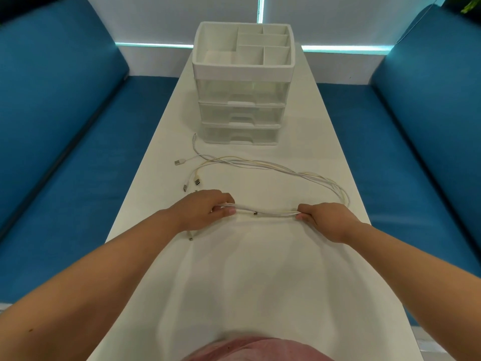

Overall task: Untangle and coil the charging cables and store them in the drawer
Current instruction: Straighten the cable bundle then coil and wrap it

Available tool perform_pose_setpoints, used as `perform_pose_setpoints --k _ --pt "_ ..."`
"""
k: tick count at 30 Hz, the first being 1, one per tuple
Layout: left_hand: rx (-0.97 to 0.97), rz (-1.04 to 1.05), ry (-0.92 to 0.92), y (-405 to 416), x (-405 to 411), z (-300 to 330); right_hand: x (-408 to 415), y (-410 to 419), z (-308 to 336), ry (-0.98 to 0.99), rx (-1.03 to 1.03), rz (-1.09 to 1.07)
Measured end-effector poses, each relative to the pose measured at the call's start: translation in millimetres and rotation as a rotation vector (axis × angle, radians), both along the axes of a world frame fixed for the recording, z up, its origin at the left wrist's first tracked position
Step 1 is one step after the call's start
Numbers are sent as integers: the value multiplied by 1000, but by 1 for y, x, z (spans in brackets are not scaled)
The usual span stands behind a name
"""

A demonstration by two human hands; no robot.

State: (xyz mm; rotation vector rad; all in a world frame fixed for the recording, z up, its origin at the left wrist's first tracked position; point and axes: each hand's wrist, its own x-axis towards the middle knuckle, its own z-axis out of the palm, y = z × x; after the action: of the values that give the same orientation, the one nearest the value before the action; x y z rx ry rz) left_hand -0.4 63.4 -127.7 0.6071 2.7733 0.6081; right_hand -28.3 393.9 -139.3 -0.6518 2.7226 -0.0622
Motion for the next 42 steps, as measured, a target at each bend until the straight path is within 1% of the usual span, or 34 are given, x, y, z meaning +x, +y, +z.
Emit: perform_pose_setpoints --k 4,5,7,8,10,12,15,17,23,24,25,27,30,32,34,38,42 --pt "-345 -142 12 -7 -2 1 2 -7 0 -8 13 22" --pt "-404 -169 29 -8 -3 0 2 -8 1 -13 15 20" --pt "-447 -190 67 -9 -3 1 1 -6 1 -18 21 12" --pt "-421 -140 56 -10 -3 -1 1 -5 1 -21 23 1" --pt "-326 -4 27 -17 -3 -7 0 -3 0 -30 14 -32" --pt "-211 85 40 -24 -2 -12 0 -2 -1 -34 -7 -63" --pt "122 256 2 -26 -4 -7 0 -2 -1 -45 -40 -102" --pt "286 344 -36 -27 -5 0 -1 -3 1 -56 -59 -121" --pt "602 404 -147 -23 -8 12 -4 -5 3 -33 -111 -123" --pt "625 406 -161 -21 -7 14 -4 -5 3 -35 -109 -126" --pt "611 394 -158 -19 -7 15 -4 -4 3 -40 -102 -130" --pt "505 353 -124 -17 -6 17 -4 1 2 -50 -81 -138" --pt "181 303 -84 -17 -3 17 -3 7 2 -56 -47 -126" --pt "-70 216 -25 -24 -3 11 -3 9 3 -51 -46 -103" --pt "-229 114 -4 -32 -2 2 -2 9 3 -39 -37 -78" --pt "-340 9 -8 -41 2 -9 1 12 1 -36 -15 -61" --pt "-400 5 65 -45 4 -11 0 11 3 -35 3 -49"
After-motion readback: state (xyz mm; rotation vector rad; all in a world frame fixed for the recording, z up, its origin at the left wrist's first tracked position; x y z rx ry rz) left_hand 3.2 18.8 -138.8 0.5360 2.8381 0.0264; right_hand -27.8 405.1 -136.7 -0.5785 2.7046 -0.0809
